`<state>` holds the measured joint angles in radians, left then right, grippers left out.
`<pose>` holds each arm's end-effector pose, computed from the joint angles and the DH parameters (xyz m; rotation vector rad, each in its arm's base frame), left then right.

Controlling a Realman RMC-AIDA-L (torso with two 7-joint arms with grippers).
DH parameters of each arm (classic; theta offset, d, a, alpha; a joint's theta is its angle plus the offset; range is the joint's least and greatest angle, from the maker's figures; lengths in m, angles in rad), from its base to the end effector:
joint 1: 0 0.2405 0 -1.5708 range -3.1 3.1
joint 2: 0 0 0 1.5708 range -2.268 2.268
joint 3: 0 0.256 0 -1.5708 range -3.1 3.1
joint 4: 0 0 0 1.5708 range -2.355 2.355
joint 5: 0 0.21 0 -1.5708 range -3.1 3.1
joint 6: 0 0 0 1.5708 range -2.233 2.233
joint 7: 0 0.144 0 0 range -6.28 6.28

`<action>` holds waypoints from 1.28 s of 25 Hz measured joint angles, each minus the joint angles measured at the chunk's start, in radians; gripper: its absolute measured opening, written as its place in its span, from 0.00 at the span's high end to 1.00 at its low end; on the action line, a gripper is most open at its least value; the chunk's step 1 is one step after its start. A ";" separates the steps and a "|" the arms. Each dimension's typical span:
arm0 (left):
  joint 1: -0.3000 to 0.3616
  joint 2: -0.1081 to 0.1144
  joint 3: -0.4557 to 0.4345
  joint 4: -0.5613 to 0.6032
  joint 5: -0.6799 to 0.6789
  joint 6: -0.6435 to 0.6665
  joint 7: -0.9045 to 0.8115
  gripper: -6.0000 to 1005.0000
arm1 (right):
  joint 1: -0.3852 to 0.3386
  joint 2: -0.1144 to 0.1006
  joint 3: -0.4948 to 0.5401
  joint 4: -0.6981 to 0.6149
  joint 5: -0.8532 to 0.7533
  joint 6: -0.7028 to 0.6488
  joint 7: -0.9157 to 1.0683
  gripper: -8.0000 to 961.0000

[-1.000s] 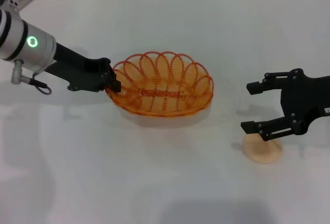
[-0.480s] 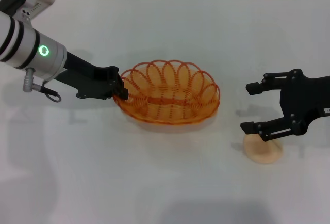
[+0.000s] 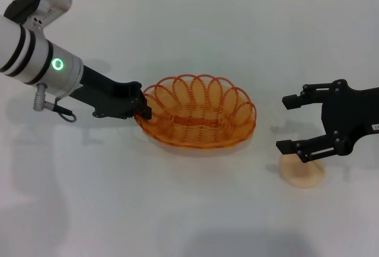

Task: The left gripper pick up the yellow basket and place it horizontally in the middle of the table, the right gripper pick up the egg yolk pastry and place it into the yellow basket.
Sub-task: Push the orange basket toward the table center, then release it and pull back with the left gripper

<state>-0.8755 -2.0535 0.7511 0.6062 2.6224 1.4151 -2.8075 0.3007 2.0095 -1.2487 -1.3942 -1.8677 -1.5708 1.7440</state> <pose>-0.2301 0.3892 -0.0223 -2.1399 -2.0372 0.0752 0.1928 0.3034 0.0373 -2.9253 0.2252 0.3234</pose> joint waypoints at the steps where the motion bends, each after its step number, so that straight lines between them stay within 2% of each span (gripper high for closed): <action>1: 0.000 -0.001 0.002 -0.001 0.000 -0.002 0.000 0.91 | 0.000 0.000 0.000 0.000 0.000 0.000 0.000 0.12; 32: 0.006 -0.009 0.010 -0.029 -0.022 -0.023 0.016 0.90 | 0.000 0.000 -0.006 -0.006 -0.001 -0.011 0.000 0.12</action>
<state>-0.8691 -2.0627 0.7608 0.5772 2.6006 1.3918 -2.7918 0.3005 2.0095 -1.2548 -1.4000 -1.8682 -1.5816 1.7441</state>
